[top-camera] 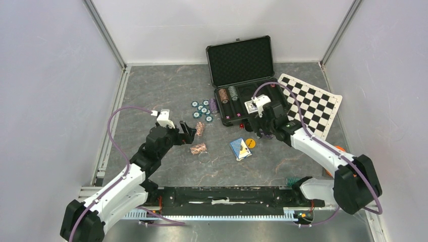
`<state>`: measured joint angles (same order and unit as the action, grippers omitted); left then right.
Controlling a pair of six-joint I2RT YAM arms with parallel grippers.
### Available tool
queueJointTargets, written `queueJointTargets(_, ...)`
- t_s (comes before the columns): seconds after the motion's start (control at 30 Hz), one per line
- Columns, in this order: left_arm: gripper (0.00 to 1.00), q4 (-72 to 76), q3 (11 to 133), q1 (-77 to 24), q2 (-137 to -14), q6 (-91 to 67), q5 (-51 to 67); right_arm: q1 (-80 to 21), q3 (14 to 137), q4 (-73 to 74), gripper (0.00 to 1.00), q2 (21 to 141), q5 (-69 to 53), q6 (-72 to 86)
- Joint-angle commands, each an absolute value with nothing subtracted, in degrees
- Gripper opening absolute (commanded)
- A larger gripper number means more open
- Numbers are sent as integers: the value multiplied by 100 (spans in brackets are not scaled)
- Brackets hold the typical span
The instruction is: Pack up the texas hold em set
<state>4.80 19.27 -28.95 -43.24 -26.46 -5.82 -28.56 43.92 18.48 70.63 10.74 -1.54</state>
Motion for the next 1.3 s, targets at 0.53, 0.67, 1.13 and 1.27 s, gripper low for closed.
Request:
queueJointTargets(0.53,100,680,1907,-2885,-4337,-2399,-558,-2672,4702,2464,75,8465,538,-402)
queueJointTargets(0.67,100,677,1907,-2886,-4325,-2399,-560,-2674,4797,2624,52,8597,573,-396)
queueJointTargets(1.13,100,659,1916,-2883,-4322,-2404,-545,-2672,5246,2963,18,7457,99,-211)
queueJointTargets(1.27,100,668,1940,-2886,-4390,-2426,-524,-2672,5596,2902,12,7430,16,-126)
